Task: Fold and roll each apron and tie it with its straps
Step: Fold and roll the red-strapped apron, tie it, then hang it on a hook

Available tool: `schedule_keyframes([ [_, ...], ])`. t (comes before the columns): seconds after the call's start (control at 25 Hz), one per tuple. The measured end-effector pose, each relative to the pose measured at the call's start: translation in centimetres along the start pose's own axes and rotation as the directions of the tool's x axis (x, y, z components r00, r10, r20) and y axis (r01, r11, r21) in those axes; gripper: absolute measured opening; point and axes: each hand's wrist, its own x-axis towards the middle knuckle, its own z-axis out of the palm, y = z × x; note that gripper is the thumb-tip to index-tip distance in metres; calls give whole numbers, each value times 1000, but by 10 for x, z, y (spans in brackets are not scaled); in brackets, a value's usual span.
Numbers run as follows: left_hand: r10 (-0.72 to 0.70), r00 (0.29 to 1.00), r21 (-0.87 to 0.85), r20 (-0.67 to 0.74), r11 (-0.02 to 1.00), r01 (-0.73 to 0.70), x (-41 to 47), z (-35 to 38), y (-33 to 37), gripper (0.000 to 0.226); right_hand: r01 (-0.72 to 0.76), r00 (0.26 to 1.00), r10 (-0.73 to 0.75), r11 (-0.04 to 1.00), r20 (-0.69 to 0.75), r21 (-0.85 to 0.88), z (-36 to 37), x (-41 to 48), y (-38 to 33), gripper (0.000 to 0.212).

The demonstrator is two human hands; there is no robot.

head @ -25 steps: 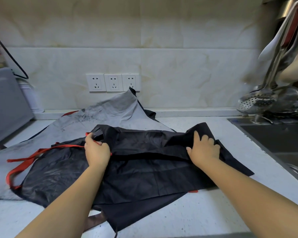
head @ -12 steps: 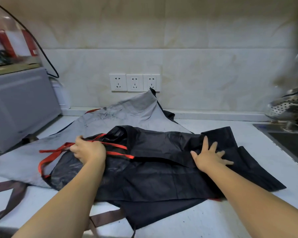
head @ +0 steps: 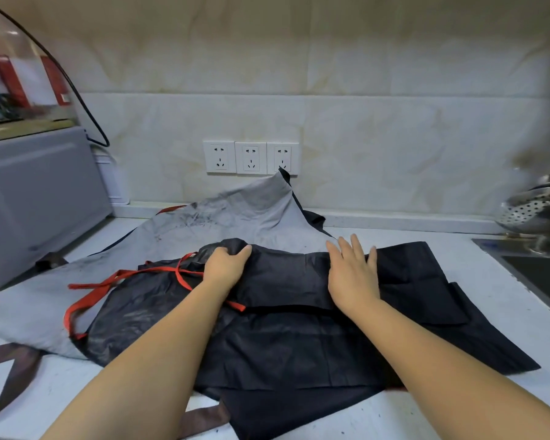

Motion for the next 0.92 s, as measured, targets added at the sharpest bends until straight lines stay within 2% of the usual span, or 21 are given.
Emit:
schedule_keyframes([
  [0.12, -38, 998, -153, -49, 988, 30, 14, 0, 5, 41, -113, 989, 117, 992, 89, -51, -3, 18, 14, 56],
  [0.24, -89, 994, -301, -60, 951, 67, 26, 1, 7, 48, -158, 968, 185, 974, 171, -162, -7, 29, 36, 33],
  [0.36, -225, 972, -603, -63, 785, 143, 42, -2, 3, 42, -243, 959, 261, 958, 108, -155, -12, 41, 53, 23],
  [0.4, -229, 970, -639, -85, 759, 123, 45, 0, 2, 38, -276, 953, 290, 950, 88, -144, -12, 46, 58, 23],
  [0.44, -195, 973, -619, -120, 781, 80, 44, 2, 4, 31, -305, 945, 318, 941, 75, -148, -12, 51, 63, 23],
  [0.48, -123, 981, -565, -149, 825, 18, 44, 5, 5, 22, -339, 934, 352, 928, 62, -153, -11, 53, 66, 26],
  [0.52, -29, 987, -473, -156, 880, -49, 43, 7, 5, 24, -376, 922, 384, 915, 35, -144, -9, 54, 67, 35],
  [0.6, 124, 986, -180, -107, 973, -142, 36, 8, 6, 48, -406, 914, 406, 912, -11, -64, -5, 54, 58, 55],
  [0.64, 176, 980, 15, -88, 984, -176, 33, 7, 5, 53, -385, 923, 385, 923, 2, -13, -2, 51, 48, 60],
  [0.72, 277, 959, 409, -60, 883, -230, 24, 8, -4, 64, -330, 941, 323, 942, 105, 64, 8, 42, 21, 64],
  [0.8, 387, 921, 634, -48, 724, -271, 10, 13, -14, 76, -293, 937, 268, 952, 225, 85, 22, 34, 2, 70],
  [0.84, 439, 898, 662, -37, 684, -307, 4, 15, -19, 82, -288, 926, 254, 953, 278, 90, 29, 32, 0, 73],
  [0.92, 465, 885, 597, 19, 705, -383, -6, 16, -26, 91, -301, 886, 249, 951, 391, 77, 39, 31, 11, 79],
])
